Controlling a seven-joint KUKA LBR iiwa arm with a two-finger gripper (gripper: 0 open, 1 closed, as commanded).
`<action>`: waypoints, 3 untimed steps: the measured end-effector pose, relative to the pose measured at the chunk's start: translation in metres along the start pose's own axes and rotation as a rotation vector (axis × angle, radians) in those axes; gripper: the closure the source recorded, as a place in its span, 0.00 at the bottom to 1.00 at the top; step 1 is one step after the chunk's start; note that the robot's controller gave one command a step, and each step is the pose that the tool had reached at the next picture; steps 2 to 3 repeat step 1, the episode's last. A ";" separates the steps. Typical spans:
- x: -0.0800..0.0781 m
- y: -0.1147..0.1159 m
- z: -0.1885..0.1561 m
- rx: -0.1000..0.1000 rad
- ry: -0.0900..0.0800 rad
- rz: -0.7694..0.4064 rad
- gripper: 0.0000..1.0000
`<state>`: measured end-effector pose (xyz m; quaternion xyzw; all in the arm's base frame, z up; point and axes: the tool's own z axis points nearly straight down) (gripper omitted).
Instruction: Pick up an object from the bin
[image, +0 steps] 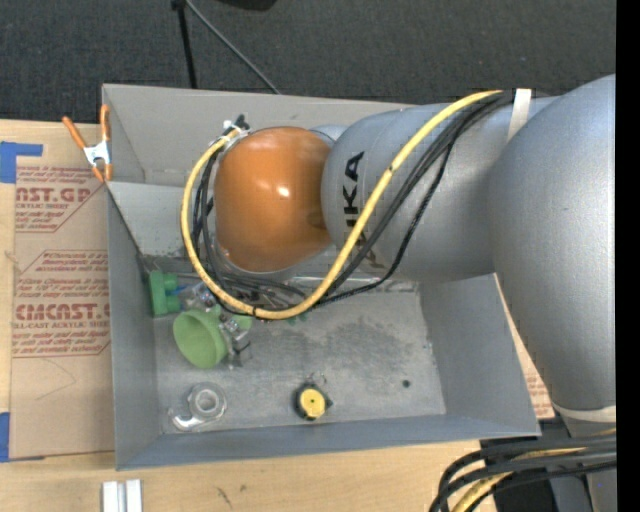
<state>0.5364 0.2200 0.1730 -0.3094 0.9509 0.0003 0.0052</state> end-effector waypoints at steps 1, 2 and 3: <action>-0.012 0.014 -0.104 -0.001 -0.002 -0.013 1.00; -0.012 0.014 -0.104 -0.001 -0.002 -0.013 1.00; -0.012 0.014 -0.104 -0.001 -0.002 -0.013 1.00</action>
Offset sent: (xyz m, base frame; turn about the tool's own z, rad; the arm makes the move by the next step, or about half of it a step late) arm -0.0012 0.0160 0.0985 -0.0130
